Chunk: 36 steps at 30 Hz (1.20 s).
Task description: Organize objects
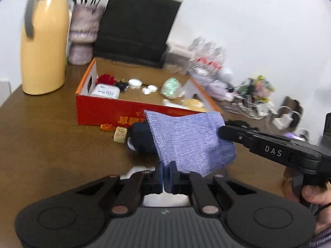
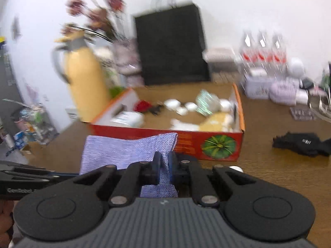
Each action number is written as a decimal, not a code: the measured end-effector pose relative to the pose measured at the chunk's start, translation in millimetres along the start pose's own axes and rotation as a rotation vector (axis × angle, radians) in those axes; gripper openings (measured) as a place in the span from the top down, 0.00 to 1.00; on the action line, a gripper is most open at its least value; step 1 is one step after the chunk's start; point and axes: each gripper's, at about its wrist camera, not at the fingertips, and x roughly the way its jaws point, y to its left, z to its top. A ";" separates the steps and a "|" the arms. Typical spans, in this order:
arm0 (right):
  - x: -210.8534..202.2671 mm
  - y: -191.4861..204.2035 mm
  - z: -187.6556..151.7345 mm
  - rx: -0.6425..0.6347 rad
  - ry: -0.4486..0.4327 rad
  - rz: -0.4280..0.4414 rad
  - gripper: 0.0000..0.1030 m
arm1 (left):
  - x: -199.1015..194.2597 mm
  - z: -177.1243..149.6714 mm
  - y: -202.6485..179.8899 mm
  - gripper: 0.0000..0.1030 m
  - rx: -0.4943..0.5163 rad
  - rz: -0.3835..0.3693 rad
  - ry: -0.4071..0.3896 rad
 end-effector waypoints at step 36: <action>106.7 -88.8 -28.9 -0.070 0.161 -0.236 0.72 | 147.6 51.4 58.7 0.61 0.297 0.157 0.078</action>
